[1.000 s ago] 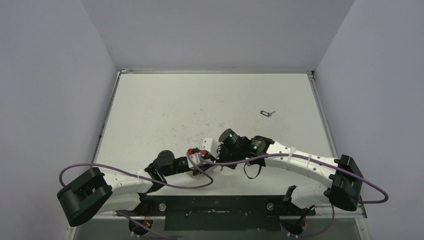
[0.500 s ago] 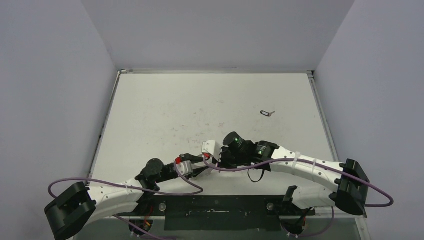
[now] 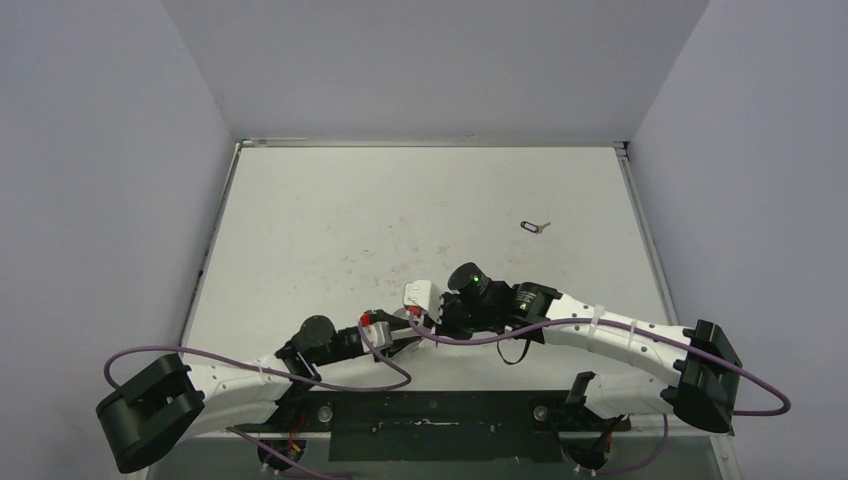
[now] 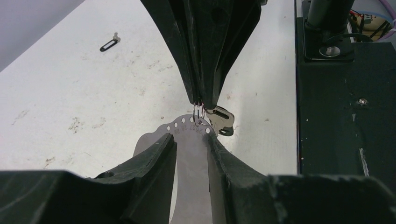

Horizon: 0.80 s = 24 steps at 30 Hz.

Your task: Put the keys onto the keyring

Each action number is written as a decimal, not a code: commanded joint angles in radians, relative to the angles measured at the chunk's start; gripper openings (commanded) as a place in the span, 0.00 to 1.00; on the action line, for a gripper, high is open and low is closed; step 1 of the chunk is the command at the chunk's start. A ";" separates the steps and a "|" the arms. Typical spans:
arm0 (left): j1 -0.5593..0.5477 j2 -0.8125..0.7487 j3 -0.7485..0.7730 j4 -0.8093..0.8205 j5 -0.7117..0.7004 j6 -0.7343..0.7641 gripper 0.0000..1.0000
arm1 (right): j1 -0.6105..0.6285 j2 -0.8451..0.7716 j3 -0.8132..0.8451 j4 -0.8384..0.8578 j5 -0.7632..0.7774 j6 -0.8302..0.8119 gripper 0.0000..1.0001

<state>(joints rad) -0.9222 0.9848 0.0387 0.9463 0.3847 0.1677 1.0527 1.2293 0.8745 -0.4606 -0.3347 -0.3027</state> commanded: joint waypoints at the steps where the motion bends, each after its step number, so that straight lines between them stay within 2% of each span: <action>1: -0.004 0.032 0.052 0.075 0.014 -0.010 0.28 | -0.006 -0.023 0.017 0.042 -0.018 -0.002 0.00; 17: -0.006 0.108 0.091 0.119 0.056 -0.032 0.25 | -0.003 -0.011 0.024 0.039 -0.017 0.001 0.00; 24: -0.006 0.144 0.098 0.150 0.068 -0.040 0.28 | -0.003 -0.011 0.023 0.036 -0.013 -0.001 0.00</action>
<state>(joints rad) -0.9226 1.1118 0.0967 1.0164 0.4271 0.1413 1.0527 1.2293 0.8745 -0.4648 -0.3386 -0.3027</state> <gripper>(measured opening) 0.277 0.037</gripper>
